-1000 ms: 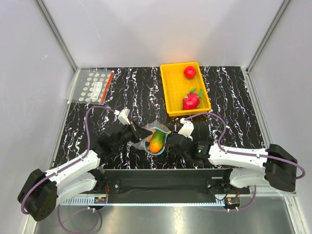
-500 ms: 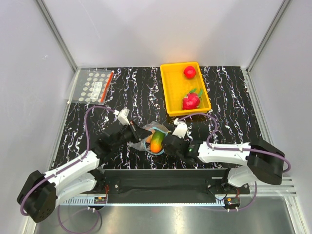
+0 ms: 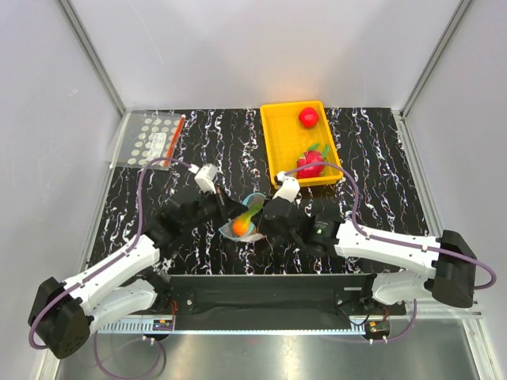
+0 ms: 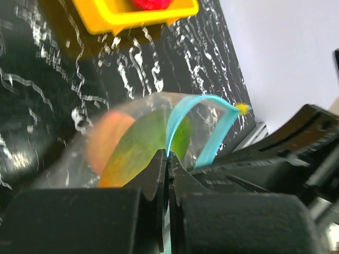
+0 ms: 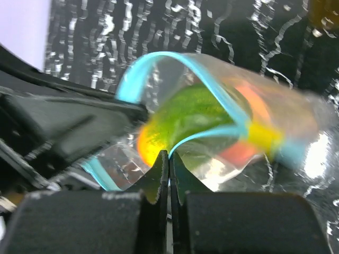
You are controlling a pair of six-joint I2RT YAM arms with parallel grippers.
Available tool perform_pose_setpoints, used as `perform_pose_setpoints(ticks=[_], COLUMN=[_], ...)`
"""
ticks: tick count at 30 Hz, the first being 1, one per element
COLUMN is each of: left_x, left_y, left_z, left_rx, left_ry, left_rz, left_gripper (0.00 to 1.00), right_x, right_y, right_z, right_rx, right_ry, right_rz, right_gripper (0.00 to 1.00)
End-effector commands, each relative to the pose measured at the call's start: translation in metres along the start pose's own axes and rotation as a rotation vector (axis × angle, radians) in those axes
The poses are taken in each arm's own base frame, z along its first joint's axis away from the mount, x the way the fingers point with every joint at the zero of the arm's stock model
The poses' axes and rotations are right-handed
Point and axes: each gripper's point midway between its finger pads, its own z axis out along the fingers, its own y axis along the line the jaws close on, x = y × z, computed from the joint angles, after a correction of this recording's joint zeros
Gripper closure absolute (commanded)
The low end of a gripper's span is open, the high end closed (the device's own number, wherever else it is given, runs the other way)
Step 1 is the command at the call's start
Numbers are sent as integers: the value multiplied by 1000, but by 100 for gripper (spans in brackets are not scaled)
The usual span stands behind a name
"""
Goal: Place the food in the zip-top bag and seal the zipper
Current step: Adjust the zipper food storage bag at the center of the board.
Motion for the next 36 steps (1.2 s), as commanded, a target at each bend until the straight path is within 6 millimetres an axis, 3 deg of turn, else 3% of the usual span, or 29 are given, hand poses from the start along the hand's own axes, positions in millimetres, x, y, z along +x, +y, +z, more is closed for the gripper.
perform_pose_setpoints(ticks=[1,4,5,6,11,17,22,27,31,36], left_x=[0,22,25,41,62,21,-4,-4,14,6], left_y=[-24,-32,-35,-31,-25,-12,-22,-19,-9,-4], left_z=[1,7,10,15,22,3,-6,-2,5,0], left_rx=[48,26,26,8,15,-97,-105,-114,-98,-138], left_ry=[44,116,133,191,248,134,118,132,169,132], left_rz=[113,178,206,215,201,268,316,334,299,318], left_gripper=[100,100,100,100,100,100,100,100,100,100], right_x=[-8,-10,-13,-16,-22,-32,-46,-44,-26,-5], right_y=[9,18,13,19,0,-15,-1,10,-10,-24], right_z=[2,12,17,18,23,-1,-26,-32,-18,-5], right_rx=[-14,-71,-73,-105,-60,-52,-126,-162,-110,-76], right_ry=[14,41,40,35,30,1,-10,26,51,96], right_rz=[-40,-1,18,36,47,50,40,11,23,28], right_gripper=[100,100,100,100,100,100,100,100,100,100])
